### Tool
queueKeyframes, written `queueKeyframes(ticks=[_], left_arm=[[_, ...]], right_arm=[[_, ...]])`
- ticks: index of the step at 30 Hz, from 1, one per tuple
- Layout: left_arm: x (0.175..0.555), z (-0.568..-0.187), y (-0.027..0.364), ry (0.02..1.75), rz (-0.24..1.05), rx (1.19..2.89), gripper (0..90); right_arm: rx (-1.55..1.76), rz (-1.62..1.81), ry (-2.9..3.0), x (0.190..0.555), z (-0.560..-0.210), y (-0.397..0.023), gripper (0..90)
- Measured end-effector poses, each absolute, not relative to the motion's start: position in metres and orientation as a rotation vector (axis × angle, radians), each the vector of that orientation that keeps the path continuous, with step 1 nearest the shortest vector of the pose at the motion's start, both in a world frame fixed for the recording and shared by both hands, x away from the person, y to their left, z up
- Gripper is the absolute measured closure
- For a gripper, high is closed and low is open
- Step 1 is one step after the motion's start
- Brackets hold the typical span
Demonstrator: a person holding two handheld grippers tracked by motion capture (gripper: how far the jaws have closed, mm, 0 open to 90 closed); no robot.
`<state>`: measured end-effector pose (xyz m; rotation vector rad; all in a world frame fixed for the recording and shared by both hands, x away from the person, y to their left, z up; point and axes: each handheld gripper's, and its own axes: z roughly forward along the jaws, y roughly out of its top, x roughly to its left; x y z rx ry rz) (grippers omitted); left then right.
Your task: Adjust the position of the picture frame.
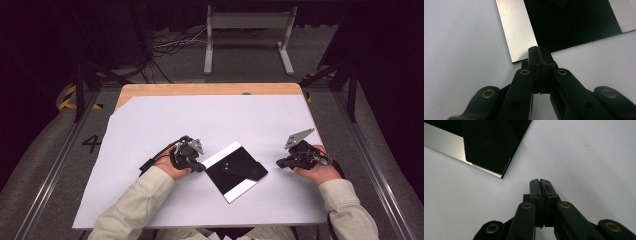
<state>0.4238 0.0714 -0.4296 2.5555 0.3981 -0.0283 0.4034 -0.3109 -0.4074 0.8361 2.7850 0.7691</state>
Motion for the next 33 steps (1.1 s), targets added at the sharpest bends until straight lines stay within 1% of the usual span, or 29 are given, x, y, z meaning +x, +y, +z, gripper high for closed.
queueKeyframes(ticks=[2, 3, 7, 9, 16, 23, 26, 30, 33], left_arm=[[0.424, -0.429, 0.071, 0.403, 0.012, 2.564, 90.0], [0.424, -0.429, 0.071, 0.403, 0.012, 2.564, 90.0], [0.427, -0.429, 0.067, 0.428, 0.100, 2.557, 90.0], [0.427, -0.428, 0.063, 0.424, 0.118, 2.570, 90.0], [0.436, -0.433, 0.053, 0.437, 0.102, 2.504, 90.0], [0.444, -0.434, 0.023, 0.432, 0.186, 2.484, 90.0], [0.447, -0.436, 0.015, 0.465, 0.183, 2.444, 90.0], [0.449, -0.436, 0.018, 0.488, 0.197, 2.423, 88.8], [0.448, -0.426, 0.030, 0.498, 0.193, 2.376, 87.7]], right_arm=[[0.836, 0.772, 2.776, 0.402, -0.406, -0.311, 88.9], [0.836, 0.772, 2.776, 0.402, -0.406, -0.311, 88.9], [0.826, 0.743, 2.769, 0.399, -0.404, -0.310, 88.8], [0.826, 0.723, 2.767, 0.398, -0.404, -0.310, 88.8], [0.848, 0.720, 2.749, 0.390, -0.402, -0.316, 88.5], [0.868, 0.726, 2.732, 0.384, -0.399, -0.324, 88.6], [0.875, 0.716, 2.738, 0.382, -0.401, -0.325, 88.8], [0.876, 0.688, 2.753, 0.382, -0.404, -0.324, 89.7], [0.878, 0.644, 2.781, 0.384, -0.410, -0.320, 89.8]])
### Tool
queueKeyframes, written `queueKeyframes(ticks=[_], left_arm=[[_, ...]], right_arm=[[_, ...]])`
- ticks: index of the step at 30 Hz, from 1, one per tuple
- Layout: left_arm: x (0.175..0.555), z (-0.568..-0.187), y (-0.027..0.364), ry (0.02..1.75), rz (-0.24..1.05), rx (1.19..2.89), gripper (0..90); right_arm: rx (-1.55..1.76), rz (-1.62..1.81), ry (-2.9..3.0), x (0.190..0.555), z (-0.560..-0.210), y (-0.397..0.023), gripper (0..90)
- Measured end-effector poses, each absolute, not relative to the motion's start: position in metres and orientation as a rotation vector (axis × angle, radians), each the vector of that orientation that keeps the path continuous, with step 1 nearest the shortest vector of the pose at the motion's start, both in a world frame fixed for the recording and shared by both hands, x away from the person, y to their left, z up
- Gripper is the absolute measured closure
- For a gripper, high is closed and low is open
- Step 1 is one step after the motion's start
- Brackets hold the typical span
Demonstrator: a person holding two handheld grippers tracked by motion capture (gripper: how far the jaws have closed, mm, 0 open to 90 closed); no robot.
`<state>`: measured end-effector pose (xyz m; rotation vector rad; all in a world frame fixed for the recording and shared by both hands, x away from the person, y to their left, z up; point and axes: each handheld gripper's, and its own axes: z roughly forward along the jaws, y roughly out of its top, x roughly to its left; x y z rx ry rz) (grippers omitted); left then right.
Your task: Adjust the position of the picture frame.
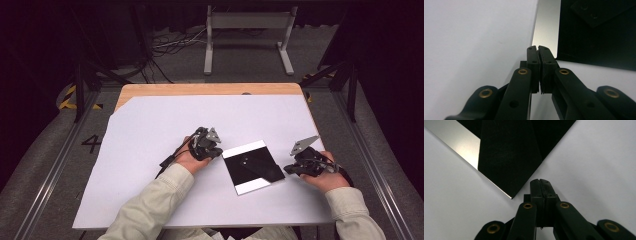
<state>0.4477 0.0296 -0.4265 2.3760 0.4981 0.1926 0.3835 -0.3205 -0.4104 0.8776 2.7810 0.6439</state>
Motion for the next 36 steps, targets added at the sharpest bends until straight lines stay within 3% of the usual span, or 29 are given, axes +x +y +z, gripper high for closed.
queueKeyframes(ticks=[9, 22, 36], left_arm=[[0.441, -0.412, 0.064, 0.529, 0.201, 2.307, 86.2], [0.430, -0.411, 0.095, 0.569, 0.177, 2.250, 83.7], [0.421, -0.411, 0.122, 0.576, 0.181, 2.214, 77.0]], right_arm=[[0.850, 0.571, 2.819, 0.383, -0.412, -0.308, 90.0], [0.581, 0.652, 2.953, 0.370, -0.416, -0.255, 90.0], [0.626, 0.789, 2.821, 0.369, -0.389, -0.282, 89.9]])
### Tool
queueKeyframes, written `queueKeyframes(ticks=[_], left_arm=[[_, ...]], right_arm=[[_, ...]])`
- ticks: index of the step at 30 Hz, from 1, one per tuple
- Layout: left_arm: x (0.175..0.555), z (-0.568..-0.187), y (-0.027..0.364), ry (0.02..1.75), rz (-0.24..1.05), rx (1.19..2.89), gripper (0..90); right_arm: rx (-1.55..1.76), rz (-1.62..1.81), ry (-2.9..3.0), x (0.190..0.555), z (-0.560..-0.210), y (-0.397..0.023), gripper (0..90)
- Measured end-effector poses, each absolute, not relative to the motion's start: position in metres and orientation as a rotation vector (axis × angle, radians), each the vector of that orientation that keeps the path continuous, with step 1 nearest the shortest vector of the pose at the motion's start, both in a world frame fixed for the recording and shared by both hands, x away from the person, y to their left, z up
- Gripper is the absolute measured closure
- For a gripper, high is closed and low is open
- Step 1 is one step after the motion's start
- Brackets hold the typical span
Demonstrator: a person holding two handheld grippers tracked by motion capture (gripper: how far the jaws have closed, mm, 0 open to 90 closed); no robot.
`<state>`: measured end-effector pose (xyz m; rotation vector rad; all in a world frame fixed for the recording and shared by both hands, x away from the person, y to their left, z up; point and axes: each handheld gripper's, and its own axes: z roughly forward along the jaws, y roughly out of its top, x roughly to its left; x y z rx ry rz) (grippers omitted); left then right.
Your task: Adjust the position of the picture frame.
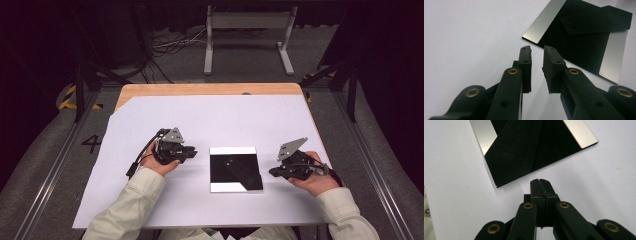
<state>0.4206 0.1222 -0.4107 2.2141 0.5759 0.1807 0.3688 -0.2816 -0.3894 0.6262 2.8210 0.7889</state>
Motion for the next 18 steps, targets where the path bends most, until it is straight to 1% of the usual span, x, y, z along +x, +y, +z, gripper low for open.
queueKeyframes(ticks=[7, 18], left_arm=[[0.416, -0.409, 0.131, 0.572, 0.196, 2.199, 75.1], [0.420, -0.414, 0.145, 0.606, 0.189, 2.153, 73.0]], right_arm=[[0.638, 0.874, 2.783, 0.366, -0.381, -0.295, 89.8], [0.599, 0.861, 2.847, 0.365, -0.386, -0.284, 87.6]])
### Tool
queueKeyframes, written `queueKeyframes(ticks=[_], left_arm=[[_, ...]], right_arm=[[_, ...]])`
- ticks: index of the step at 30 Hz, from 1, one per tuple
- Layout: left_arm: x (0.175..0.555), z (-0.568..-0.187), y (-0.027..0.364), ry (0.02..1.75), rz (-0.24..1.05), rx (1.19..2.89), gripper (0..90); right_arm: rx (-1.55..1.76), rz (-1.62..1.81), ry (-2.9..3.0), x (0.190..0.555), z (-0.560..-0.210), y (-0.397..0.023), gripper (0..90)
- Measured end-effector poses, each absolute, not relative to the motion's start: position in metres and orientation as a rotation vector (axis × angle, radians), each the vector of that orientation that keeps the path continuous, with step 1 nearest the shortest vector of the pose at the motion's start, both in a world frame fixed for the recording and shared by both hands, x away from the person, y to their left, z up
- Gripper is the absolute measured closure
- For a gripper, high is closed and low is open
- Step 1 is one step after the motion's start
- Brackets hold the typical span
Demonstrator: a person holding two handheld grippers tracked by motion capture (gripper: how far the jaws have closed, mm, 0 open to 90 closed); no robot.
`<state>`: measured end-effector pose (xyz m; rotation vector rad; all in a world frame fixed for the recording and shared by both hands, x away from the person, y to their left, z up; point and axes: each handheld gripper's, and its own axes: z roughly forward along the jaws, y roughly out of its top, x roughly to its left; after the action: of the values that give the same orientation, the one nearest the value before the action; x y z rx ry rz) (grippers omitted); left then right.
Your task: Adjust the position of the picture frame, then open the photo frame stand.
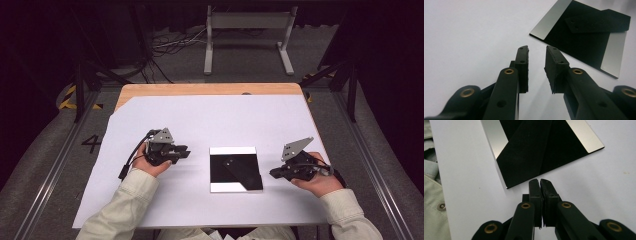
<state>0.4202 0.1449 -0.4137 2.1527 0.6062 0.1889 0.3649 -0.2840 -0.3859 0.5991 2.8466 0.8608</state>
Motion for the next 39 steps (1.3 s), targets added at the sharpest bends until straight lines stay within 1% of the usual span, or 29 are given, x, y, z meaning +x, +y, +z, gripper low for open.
queueKeyframes(ticks=[11, 21, 39], left_arm=[[0.419, -0.413, 0.144, 0.625, 0.225, 2.153, 72.1], [0.419, -0.412, 0.147, 0.625, 0.223, 2.136, 70.9], [0.418, -0.412, 0.147, 0.626, 0.227, 2.139, 69.6]], right_arm=[[0.532, 0.874, 2.906, 0.360, -0.388, -0.280, 87.8], [0.498, 0.857, 2.947, 0.358, -0.387, -0.275, 88.0], [0.505, 0.697, 3.059, 0.360, -0.404, -0.266, 89.0]])
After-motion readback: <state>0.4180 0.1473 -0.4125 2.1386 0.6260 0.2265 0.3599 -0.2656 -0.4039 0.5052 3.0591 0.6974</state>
